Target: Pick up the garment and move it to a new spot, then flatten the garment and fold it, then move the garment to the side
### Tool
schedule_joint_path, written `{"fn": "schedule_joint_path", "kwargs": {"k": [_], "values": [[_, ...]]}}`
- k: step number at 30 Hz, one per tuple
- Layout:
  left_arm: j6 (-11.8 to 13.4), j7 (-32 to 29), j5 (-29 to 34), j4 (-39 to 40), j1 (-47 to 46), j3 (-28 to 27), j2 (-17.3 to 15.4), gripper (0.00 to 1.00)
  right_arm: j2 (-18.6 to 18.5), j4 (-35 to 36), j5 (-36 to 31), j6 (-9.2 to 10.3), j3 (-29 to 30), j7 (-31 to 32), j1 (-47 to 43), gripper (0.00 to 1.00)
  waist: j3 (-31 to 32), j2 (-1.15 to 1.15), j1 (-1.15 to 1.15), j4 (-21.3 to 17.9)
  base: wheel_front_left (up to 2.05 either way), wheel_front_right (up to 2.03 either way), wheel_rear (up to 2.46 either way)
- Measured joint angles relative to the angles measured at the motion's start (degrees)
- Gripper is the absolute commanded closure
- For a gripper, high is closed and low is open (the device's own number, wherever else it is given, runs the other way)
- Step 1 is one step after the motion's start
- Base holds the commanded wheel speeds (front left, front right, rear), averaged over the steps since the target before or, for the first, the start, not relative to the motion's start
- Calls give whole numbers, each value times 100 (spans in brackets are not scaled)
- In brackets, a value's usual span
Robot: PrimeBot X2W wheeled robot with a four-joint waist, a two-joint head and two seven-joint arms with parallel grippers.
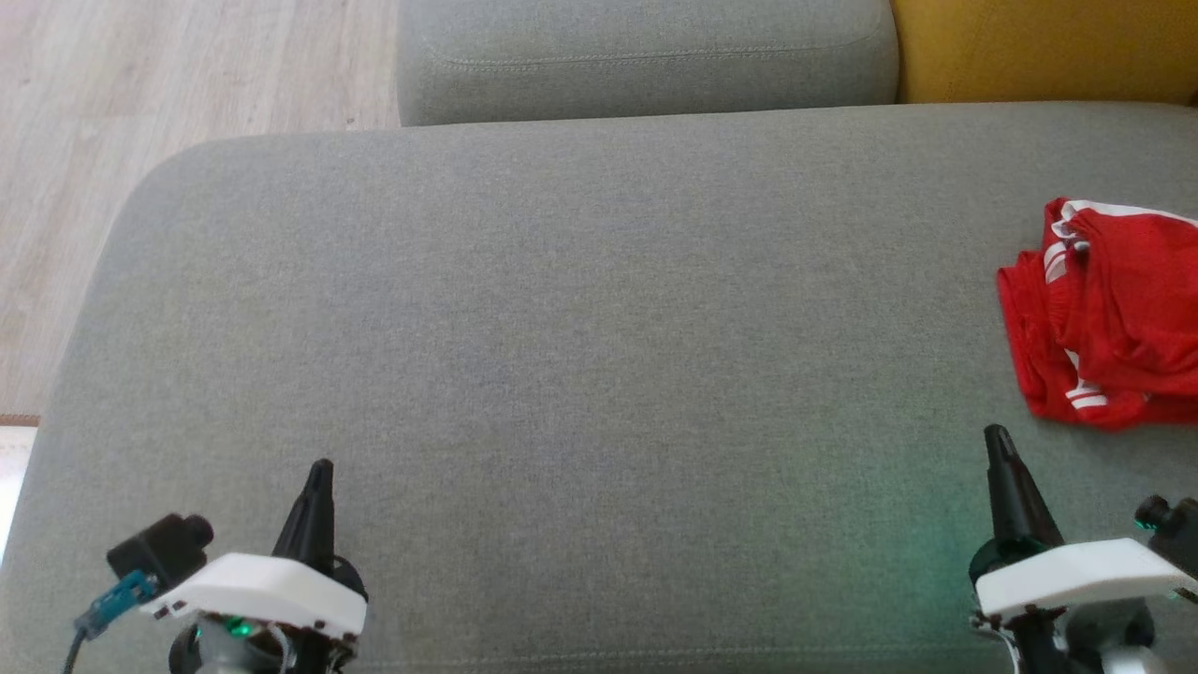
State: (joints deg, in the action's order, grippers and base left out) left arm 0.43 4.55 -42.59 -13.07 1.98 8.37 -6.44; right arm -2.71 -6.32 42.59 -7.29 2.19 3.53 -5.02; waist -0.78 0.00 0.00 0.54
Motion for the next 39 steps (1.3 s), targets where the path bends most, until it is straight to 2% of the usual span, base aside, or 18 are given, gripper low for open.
{"fn": "schedule_joint_path", "kwargs": {"k": [39], "values": [[-378,-506,-2541,-137,-238,-579,174,100,-14,-477,2588,1,175,25,369,100,31,0,0,-28,0,0,0]]}}
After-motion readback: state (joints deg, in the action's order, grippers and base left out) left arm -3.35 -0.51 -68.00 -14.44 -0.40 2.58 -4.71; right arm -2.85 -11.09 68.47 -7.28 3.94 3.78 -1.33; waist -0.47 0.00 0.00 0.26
